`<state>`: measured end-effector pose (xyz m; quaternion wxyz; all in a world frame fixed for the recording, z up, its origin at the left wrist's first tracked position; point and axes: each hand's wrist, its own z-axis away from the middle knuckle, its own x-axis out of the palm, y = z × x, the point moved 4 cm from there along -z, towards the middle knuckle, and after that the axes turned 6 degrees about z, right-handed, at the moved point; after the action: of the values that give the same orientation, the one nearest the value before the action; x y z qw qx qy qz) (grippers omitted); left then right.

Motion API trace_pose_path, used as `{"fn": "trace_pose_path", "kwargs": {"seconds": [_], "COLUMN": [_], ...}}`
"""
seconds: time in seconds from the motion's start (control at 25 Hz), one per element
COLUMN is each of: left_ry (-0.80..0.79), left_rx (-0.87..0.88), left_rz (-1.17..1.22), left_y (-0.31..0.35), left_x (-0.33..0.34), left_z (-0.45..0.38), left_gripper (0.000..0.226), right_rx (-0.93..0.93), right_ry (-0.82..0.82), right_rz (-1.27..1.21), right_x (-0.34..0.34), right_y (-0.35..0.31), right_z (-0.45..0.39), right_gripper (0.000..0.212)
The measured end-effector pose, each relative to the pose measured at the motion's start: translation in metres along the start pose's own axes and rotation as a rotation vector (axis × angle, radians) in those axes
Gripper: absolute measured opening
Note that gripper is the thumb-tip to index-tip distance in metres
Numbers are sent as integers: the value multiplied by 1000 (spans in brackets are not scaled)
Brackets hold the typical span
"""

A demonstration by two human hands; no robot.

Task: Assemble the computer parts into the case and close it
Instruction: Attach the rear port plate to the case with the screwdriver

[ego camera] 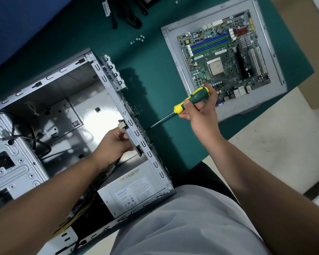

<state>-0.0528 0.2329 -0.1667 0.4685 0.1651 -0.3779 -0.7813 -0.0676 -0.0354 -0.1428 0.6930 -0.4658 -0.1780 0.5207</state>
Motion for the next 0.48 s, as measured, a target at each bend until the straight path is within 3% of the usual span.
{"fn": "trace_pose_path", "kwargs": {"seconds": [0.48], "left_ry": [-7], "left_rx": [-36], "left_rz": [11], "left_y": [1], "left_x": [1], "left_z": [0], "left_gripper": [8], "right_rx": [57], "right_ry": [-7], "right_rz": [-51], "right_x": [6], "right_y": [6], "right_z": [-2], "right_gripper": [67]}}
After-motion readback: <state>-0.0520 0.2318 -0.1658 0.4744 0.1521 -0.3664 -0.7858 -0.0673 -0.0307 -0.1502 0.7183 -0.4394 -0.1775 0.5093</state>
